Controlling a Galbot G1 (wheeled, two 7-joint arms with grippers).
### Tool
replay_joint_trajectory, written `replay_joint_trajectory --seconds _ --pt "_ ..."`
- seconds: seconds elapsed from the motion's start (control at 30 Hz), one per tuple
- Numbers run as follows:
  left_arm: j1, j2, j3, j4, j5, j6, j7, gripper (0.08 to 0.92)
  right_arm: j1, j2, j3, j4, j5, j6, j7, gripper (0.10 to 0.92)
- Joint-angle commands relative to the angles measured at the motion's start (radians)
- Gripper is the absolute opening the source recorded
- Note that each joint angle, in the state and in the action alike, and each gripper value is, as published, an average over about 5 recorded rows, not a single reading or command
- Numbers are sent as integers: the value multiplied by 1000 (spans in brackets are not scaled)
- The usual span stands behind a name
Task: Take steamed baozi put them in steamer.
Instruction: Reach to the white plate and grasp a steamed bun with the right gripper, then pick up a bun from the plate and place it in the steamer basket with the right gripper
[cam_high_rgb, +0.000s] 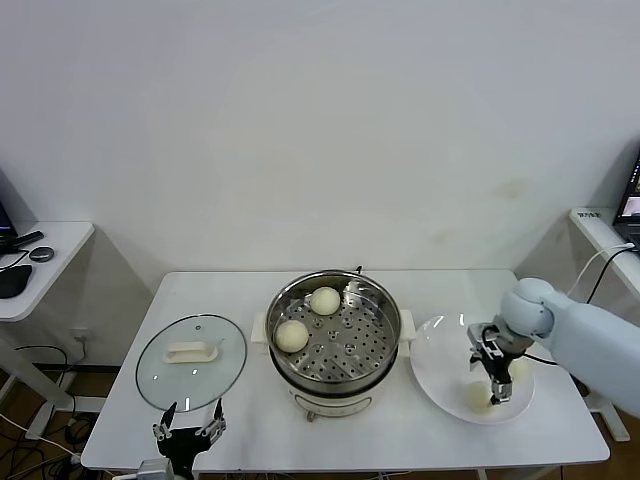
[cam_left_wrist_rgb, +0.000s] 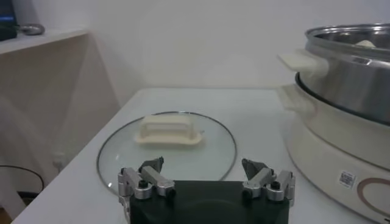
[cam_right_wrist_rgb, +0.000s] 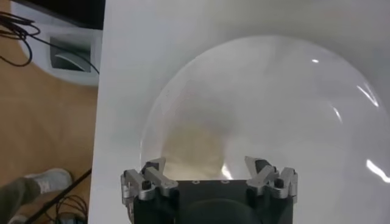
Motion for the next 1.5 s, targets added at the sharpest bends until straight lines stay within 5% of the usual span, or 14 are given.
replay_joint_trajectory --seconds 0.03,0.7,1.07,1.5 --pt "-2 -1 2 4 0 1 0 823 -19 13 0 -17 -16 8 -5 823" --pt "-9 -2 4 11 -4 1 -1 823 -43 23 11 -30 -31 4 -1 822" --pt "-13 -4 5 17 -3 1 -1 823 -43 27 19 -39 -24 -1 -10 586" --pt "-24 1 9 12 -3 0 -4 823 252 9 -43 -31 115 -3 -22 476"
